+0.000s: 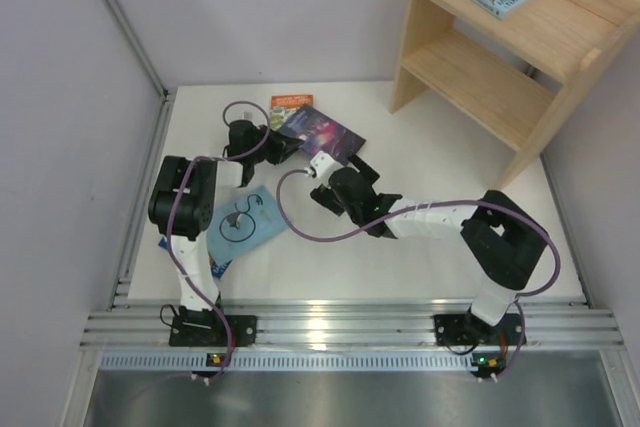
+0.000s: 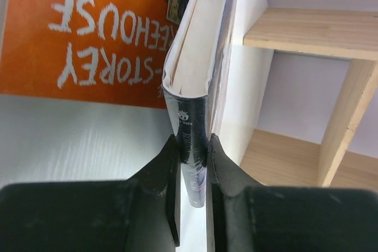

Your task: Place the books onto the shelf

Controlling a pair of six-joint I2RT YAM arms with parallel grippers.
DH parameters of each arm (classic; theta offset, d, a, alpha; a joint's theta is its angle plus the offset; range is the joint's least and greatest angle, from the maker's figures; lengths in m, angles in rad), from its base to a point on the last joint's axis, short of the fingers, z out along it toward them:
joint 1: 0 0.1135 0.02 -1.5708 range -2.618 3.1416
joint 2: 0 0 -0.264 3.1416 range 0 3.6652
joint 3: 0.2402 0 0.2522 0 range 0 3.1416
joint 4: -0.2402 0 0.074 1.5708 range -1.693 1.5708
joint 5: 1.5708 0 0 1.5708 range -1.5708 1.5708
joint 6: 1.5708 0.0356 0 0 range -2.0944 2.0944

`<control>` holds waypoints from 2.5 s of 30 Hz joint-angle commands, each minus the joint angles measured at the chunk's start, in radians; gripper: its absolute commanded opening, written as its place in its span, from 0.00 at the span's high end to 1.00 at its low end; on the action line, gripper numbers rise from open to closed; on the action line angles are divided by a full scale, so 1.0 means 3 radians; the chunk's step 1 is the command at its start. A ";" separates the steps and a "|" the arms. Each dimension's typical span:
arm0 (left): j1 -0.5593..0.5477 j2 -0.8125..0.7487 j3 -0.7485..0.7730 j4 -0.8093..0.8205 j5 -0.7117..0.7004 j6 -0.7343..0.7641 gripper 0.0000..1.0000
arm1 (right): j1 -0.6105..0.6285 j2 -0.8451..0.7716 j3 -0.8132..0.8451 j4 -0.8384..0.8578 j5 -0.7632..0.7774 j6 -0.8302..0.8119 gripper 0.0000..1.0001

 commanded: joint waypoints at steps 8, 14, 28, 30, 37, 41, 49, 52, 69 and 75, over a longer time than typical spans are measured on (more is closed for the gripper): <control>-0.0136 -0.0737 -0.0419 -0.0087 0.0235 -0.0107 1.00 | 0.0261 0.0585 0.0256 0.0844 0.0502 -0.1052 0.04; -0.0172 -0.0901 -0.0599 -0.0076 0.0326 -0.0118 1.00 | 0.0292 0.1081 0.0558 0.1043 0.0900 -0.1445 0.14; -0.0188 -0.1417 -0.0539 -0.0986 0.0311 0.0112 0.79 | 0.0368 0.1133 0.0370 0.1484 0.1346 -0.2366 1.00; -0.0182 -0.1515 -0.0390 -0.1415 0.0271 0.0214 0.61 | 0.0368 0.0975 0.0308 0.1474 0.1367 -0.2493 1.00; -0.0131 -0.1909 0.0268 -0.1947 -0.0323 0.0450 0.25 | 0.0251 0.0381 0.0180 0.1075 0.1326 -0.2632 1.00; -0.0014 -0.2001 0.0628 -0.2285 -0.0353 0.0557 0.21 | 0.0118 -0.0037 0.0109 0.1167 0.1444 -0.2903 1.00; 0.0150 -0.2415 0.0358 -0.2341 -0.0277 0.0751 0.18 | -0.0403 -0.0555 0.0149 0.1493 0.1377 -0.3762 1.00; 0.0150 -0.2527 0.0087 -0.2342 -0.0251 0.0843 0.18 | -0.0607 -0.0596 0.0251 0.1606 0.1316 -0.3961 1.00; 0.0150 -0.2916 -0.0752 -0.2015 0.0112 0.0849 0.19 | -0.1574 -0.0432 0.0891 0.1117 0.0647 -0.3825 1.00; 0.0150 -0.2911 -0.0758 -0.1948 0.0188 0.0783 0.19 | -0.1835 -0.0397 0.0957 0.0692 0.0319 -0.3400 1.00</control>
